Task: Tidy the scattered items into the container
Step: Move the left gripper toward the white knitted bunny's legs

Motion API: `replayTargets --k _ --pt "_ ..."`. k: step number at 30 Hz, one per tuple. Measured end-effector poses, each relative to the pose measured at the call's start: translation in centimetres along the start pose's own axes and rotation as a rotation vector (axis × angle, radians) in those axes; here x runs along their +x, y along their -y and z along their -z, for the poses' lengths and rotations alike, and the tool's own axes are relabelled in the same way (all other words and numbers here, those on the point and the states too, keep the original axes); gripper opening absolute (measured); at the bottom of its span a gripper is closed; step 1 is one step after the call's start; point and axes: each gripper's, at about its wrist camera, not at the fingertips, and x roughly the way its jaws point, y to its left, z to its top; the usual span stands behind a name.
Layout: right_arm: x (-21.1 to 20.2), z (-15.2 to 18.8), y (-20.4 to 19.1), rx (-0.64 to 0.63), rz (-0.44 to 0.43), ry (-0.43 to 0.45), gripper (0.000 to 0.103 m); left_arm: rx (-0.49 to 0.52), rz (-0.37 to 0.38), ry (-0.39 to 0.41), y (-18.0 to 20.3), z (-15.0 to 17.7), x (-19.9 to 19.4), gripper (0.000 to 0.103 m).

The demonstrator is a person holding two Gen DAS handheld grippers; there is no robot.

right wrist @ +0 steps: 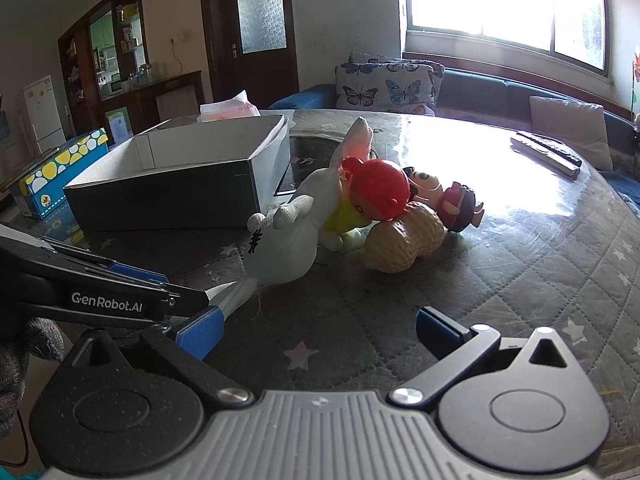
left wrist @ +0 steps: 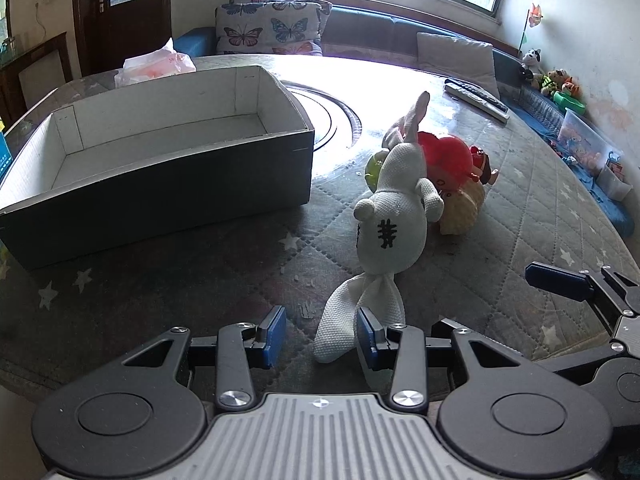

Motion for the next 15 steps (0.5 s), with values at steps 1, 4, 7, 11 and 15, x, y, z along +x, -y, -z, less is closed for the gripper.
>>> replayTargets --k 1,4,7,11,15 --pt "0.04 -0.04 -0.02 0.000 0.000 -0.001 0.103 -0.001 0.001 0.000 -0.02 -0.02 -0.04 0.041" --pt "0.17 -0.09 -0.02 0.000 -0.002 -0.003 0.103 -0.001 0.003 0.001 -0.09 -0.12 -0.08 0.041" --pt "0.37 -0.11 -0.02 0.001 -0.003 -0.009 0.103 -0.002 0.003 -0.004 -0.10 -0.22 -0.02 0.041" --pt "0.50 -0.26 0.08 0.003 -0.004 -0.011 0.103 -0.004 0.005 -0.003 -0.14 -0.43 0.00 0.041" --pt "0.52 -0.34 0.10 0.004 -0.005 -0.012 0.103 -0.007 0.007 0.000 -0.21 -0.61 -0.07 0.041"
